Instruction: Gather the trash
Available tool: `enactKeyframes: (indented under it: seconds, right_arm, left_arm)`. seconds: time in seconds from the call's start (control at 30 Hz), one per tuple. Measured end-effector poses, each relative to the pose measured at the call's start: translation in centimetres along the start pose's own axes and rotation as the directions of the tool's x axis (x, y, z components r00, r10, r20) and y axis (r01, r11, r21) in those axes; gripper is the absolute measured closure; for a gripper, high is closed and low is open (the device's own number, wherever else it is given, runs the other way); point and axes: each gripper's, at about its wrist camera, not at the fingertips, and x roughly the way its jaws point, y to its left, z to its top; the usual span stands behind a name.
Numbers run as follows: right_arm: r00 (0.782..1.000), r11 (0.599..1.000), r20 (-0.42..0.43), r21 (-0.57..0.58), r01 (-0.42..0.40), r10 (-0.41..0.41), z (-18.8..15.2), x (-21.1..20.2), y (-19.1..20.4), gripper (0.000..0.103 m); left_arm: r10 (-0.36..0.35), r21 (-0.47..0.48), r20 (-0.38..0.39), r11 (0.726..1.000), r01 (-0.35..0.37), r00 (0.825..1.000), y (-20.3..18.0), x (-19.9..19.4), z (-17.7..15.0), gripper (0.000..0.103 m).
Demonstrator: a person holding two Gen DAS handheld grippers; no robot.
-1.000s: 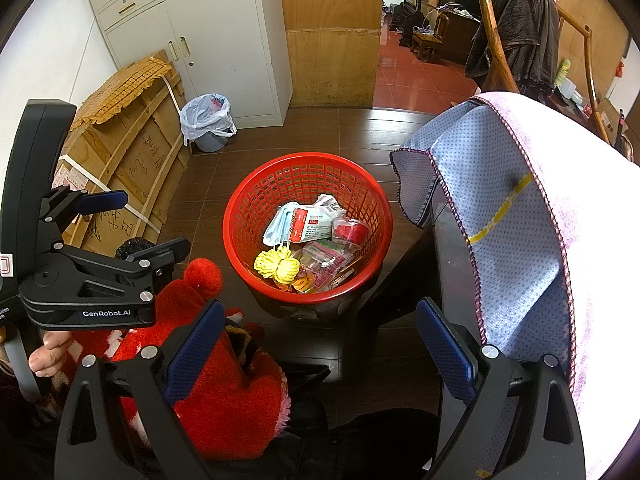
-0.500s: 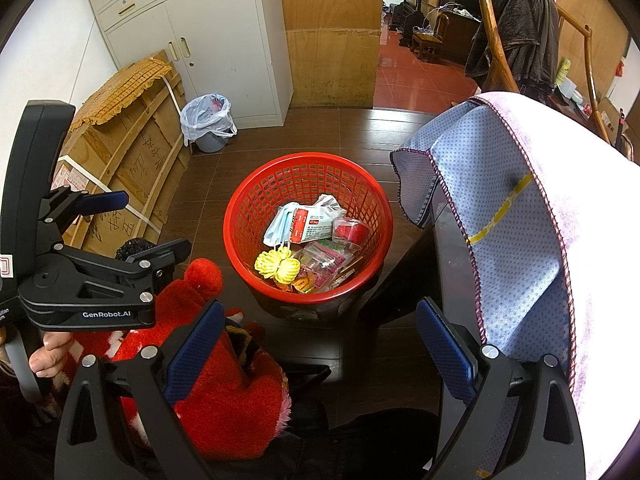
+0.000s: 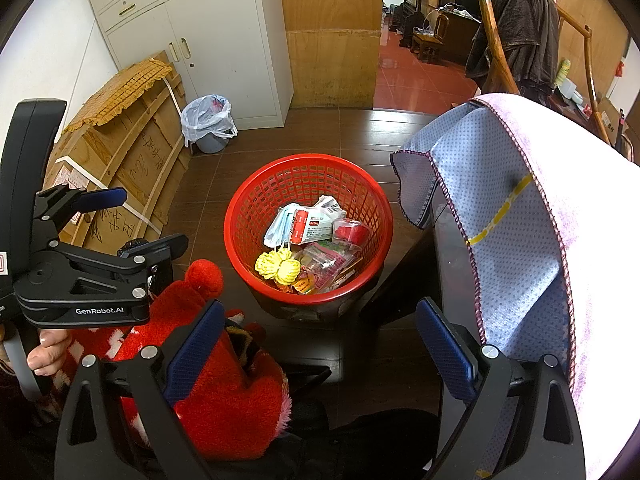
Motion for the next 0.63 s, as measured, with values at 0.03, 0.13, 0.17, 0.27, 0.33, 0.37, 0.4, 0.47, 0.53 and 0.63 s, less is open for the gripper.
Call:
enactKeyframes:
  seconds: [0.03,0.13,0.17,0.27,0.33,0.37,0.4,0.47,0.53,0.63]
  right_arm:
    - [1.000,1.000,0.000,0.000,0.000,0.000,0.04,-0.01,-0.01,0.009]
    - [1.000,1.000,0.000,0.000,0.000,0.000,0.04,0.00,-0.01,0.009]
    - [1.000,1.000,0.000,0.000,0.000,0.000,-0.01,0.01,0.00,0.009]
    - [1.000,1.000,0.001,0.002,-0.002,0.002,0.08,-0.01,-0.03,0.009]
    - [1.000,1.000,0.001,0.000,0.000,0.000,0.02,0.02,0.01,0.009]
    - [1.000,1.000,0.001,0.001,0.000,0.000,-0.01,0.02,0.01,0.009]
    - [1.000,1.000,0.001,0.000,0.000,0.000,0.11,0.00,-0.02,0.009]
    - [1.000,1.000,0.001,0.001,-0.001,0.001,0.06,0.00,-0.02,0.009]
    - [1.000,1.000,0.001,0.001,0.000,0.000,-0.01,0.03,0.01,0.009]
    - [1.000,1.000,0.002,0.000,0.000,0.000,0.00,0.02,0.00,0.009]
  left_arm:
    - [0.001,0.000,0.000,1.000,-0.001,1.000,-0.02,0.00,-0.01,0.007]
    - [0.002,0.001,0.001,1.000,-0.002,1.000,-0.05,-0.01,-0.02,0.007]
    - [0.002,0.003,0.002,1.000,-0.002,1.000,-0.06,-0.02,-0.01,0.007]
    - [0.003,0.004,0.002,1.000,-0.003,1.000,-0.04,-0.04,0.00,0.007]
    - [0.003,0.003,0.003,1.000,-0.003,1.000,-0.06,-0.04,0.01,0.007]
    - [0.006,0.004,0.004,1.000,-0.006,1.000,-0.06,-0.03,-0.02,0.007]
    - [0.010,0.005,0.006,1.000,-0.010,1.000,-0.06,-0.08,0.03,0.007]
    - [0.011,0.003,0.007,1.000,-0.011,1.000,0.01,-0.18,0.16,0.007]
    - [0.002,0.004,0.006,1.000,-0.002,1.000,0.00,-0.17,0.17,0.007]
    - [0.006,0.000,0.004,1.000,-0.006,1.000,0.18,-0.17,0.23,0.007]
